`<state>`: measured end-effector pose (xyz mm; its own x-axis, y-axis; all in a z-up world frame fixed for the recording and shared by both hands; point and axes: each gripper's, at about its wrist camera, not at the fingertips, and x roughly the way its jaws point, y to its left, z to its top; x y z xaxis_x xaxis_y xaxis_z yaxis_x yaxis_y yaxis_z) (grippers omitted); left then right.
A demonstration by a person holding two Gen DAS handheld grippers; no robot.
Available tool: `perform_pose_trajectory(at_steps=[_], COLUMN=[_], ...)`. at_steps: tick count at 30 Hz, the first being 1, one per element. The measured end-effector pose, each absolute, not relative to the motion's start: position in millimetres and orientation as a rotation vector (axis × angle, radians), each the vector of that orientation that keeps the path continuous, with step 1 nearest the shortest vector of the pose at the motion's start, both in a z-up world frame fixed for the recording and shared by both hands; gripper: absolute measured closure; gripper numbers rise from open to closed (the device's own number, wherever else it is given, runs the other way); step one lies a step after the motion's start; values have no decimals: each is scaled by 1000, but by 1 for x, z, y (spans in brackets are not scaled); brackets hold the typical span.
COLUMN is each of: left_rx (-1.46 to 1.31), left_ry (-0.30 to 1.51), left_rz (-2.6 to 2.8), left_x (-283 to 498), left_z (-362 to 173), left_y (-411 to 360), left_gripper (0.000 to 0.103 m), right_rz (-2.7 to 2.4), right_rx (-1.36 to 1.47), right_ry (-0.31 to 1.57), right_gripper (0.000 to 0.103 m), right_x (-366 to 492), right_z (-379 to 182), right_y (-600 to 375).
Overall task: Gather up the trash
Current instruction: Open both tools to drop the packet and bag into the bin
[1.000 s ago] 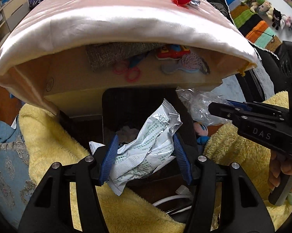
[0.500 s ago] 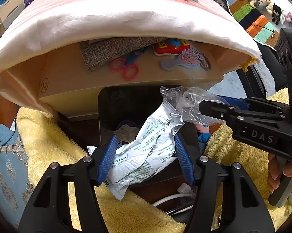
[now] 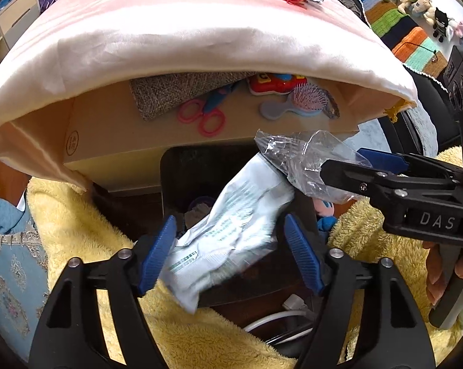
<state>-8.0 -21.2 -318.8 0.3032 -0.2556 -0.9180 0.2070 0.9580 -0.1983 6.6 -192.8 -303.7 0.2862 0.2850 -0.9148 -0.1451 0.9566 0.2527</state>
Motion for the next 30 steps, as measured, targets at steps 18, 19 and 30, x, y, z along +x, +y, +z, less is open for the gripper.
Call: perform_pose_trajectory(at_steps=[18, 19, 30], left_rx=[-7, -1, 38], left_ry=[1141, 1142, 1151], left_rz=[-309, -313, -319], left_x=[-6, -6, 0], left_z=[-296, -296, -299], left_y=[-15, -16, -23], left_gripper=[24, 24, 24], right_rz=[327, 338, 421], right_rx=[129, 130, 168], right_ry=[1330, 1333, 1318], right_gripper=[28, 28, 28], right_x=[18, 18, 20], right_z=[-318, -318, -301], right_y=[-195, -194, -192])
